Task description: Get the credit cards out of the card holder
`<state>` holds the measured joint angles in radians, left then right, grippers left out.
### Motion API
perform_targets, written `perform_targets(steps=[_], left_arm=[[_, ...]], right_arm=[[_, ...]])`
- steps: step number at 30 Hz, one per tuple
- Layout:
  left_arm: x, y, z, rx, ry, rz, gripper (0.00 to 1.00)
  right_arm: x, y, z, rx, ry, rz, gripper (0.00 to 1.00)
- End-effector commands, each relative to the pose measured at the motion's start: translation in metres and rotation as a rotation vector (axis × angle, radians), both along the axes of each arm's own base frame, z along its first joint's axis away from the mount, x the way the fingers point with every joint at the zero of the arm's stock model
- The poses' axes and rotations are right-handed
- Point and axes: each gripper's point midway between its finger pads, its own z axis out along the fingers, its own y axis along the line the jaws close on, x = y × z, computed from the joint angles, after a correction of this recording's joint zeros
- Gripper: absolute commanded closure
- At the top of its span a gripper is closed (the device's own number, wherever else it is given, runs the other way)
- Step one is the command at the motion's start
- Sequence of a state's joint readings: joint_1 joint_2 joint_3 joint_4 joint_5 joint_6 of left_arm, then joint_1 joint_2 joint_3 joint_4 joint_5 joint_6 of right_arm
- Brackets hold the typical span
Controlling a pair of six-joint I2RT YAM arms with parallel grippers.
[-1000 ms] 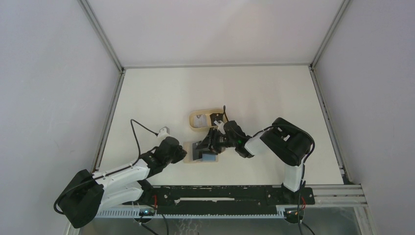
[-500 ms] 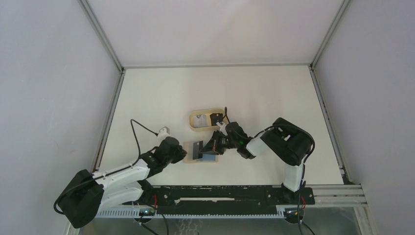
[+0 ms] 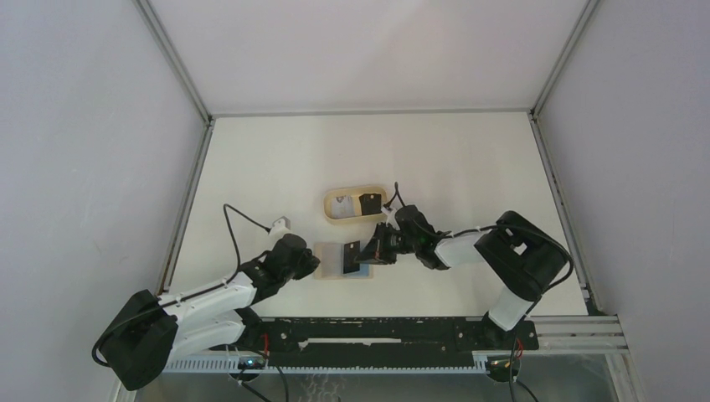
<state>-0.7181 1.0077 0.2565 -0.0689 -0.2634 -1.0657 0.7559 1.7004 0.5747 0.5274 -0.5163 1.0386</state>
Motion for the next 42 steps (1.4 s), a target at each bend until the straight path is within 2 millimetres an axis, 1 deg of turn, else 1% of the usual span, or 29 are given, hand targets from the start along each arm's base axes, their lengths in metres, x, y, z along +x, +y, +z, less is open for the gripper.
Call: perform_targets(steps=[1,3,7,10,13,15,18,24,29,31,33,42], left_arm=[[-0.024,0.02,-0.03,0.084,0.092,-0.003,1.0],[-0.024,0.021,-0.031,0.085,0.089,0.001,1.0],[-0.023,0.022,-0.031,0.09,0.088,0.004,1.0],[-0.021,0.021,-0.03,0.09,0.083,0.008,1.0],[-0.018,0.02,-0.027,0.081,0.066,0.015,1.0],[-0.015,0.019,-0.024,0.074,0.051,0.017,1.0],[-0.013,0.019,-0.02,0.067,0.033,0.018,1.0],[-0.013,0.017,-0.015,0.041,0.005,0.005,1.0],[-0.013,0.003,-0.012,-0.013,-0.009,-0.045,1.0],[-0.015,-0.001,-0.013,-0.023,0.001,-0.065,1.0],[-0.012,-0.008,-0.008,-0.055,-0.015,-0.076,1.0],[-0.013,-0.008,-0.008,-0.077,-0.018,-0.067,1.0]], right_arm=[[-0.005,-0.023,0.0,-0.076,-0.047,0.023,1.0],[-0.006,-0.033,0.004,-0.106,-0.059,0.024,1.0],[0.001,-0.046,0.03,-0.104,-0.125,0.01,1.0],[0.013,-0.056,0.049,-0.131,-0.191,-0.003,1.0],[0.029,-0.064,0.066,-0.155,-0.257,-0.029,1.0],[0.04,-0.07,0.072,-0.166,-0.271,-0.045,1.0],[0.057,-0.076,0.074,-0.171,-0.28,-0.066,1.0],[0.085,-0.08,0.08,-0.228,-0.334,-0.092,1.0],[0.104,-0.072,0.081,-0.236,-0.351,-0.103,1.0],[0.11,-0.068,0.079,-0.241,-0.353,-0.103,1.0],[0.115,-0.066,0.074,-0.247,-0.348,-0.103,1.0],[0.142,-0.056,0.072,-0.26,-0.359,-0.088,1.0]])
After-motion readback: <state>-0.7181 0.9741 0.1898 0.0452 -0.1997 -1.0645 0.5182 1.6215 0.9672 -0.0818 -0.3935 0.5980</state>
